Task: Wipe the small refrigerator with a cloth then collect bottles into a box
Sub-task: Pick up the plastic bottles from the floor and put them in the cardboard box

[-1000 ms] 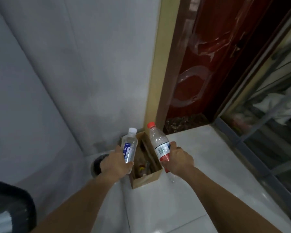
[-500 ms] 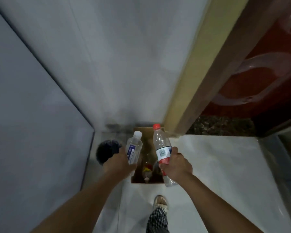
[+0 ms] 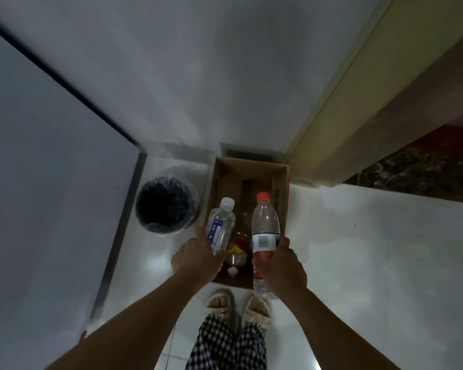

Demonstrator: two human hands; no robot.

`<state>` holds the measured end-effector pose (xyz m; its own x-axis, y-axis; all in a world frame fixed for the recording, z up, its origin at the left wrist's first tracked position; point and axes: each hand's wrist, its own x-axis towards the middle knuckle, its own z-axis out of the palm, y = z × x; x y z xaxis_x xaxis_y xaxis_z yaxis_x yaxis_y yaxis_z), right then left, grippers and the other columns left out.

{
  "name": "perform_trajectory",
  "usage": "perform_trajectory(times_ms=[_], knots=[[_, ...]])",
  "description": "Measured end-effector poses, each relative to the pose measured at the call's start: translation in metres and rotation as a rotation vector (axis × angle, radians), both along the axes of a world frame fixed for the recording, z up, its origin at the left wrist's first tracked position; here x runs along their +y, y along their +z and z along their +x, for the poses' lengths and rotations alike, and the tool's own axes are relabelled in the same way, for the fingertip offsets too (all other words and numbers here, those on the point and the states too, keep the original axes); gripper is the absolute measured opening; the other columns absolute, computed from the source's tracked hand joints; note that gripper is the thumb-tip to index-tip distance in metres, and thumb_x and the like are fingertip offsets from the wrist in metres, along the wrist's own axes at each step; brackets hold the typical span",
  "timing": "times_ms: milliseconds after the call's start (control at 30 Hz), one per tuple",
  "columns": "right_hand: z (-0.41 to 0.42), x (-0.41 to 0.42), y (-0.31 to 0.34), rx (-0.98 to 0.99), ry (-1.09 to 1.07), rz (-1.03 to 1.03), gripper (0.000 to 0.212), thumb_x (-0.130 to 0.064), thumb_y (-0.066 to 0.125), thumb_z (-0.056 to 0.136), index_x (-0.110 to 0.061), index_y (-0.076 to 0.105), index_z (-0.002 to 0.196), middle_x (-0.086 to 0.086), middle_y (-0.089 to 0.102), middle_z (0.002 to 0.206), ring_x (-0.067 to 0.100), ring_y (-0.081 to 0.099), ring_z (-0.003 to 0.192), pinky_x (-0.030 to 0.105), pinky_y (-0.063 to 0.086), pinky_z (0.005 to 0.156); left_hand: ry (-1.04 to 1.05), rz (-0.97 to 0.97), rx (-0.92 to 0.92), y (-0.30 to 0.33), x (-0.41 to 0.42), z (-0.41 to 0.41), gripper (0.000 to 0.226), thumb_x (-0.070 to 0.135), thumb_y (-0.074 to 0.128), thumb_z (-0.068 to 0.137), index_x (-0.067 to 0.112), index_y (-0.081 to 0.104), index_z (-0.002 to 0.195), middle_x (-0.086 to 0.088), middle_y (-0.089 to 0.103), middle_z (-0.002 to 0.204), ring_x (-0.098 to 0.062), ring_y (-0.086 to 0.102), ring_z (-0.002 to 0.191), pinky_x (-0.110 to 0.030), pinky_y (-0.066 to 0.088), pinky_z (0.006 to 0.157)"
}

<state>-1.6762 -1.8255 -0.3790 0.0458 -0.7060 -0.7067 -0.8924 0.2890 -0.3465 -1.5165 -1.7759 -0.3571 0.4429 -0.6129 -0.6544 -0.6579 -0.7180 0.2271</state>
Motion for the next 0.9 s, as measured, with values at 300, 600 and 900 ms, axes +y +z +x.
perform_trajectory(times_ms=[300, 600, 900], knots=[[0.013, -0.007, -0.147, -0.026, 0.013, 0.033, 0.077, -0.045, 0.066, 0.084, -0.017, 0.022, 0.141, 0.006, 0.054, 0.13, 0.027, 0.057, 0.116, 0.04, 0.05, 0.09, 0.075, 0.05, -0.056, -0.146, -0.023, -0.011, 0.051, 0.056, 0.048, 0.087, 0.021, 0.035, 0.122, -0.004, 0.061, 0.108, -0.021, 0.061, 0.09, -0.034, 0.049, 0.076], [0.027, -0.004, -0.232, 0.025, -0.006, 0.074, 0.088, -0.049, 0.063, 0.085, -0.016, 0.012, 0.148, 0.009, 0.048, 0.138, 0.031, 0.05, 0.125, 0.048, 0.044, 0.101, 0.164, 0.095, -0.085, -0.228, -0.034, -0.022, 0.047, 0.043, 0.047, 0.092, 0.015, 0.032, 0.126, -0.012, 0.058, 0.118, -0.031, 0.059, 0.104, -0.046, 0.05, 0.087], [0.028, 0.008, -0.252, -0.022, 0.141, 0.089, 0.093, -0.049, 0.054, 0.09, -0.023, -0.013, 0.149, 0.009, 0.014, 0.158, 0.03, 0.032, 0.139, 0.045, 0.029, 0.114, 0.119, 0.182, -0.019, -0.252, -0.031, -0.026, 0.05, 0.032, 0.05, 0.092, 0.013, 0.029, 0.133, -0.013, 0.052, 0.126, -0.031, 0.054, 0.114, -0.047, 0.046, 0.094]])
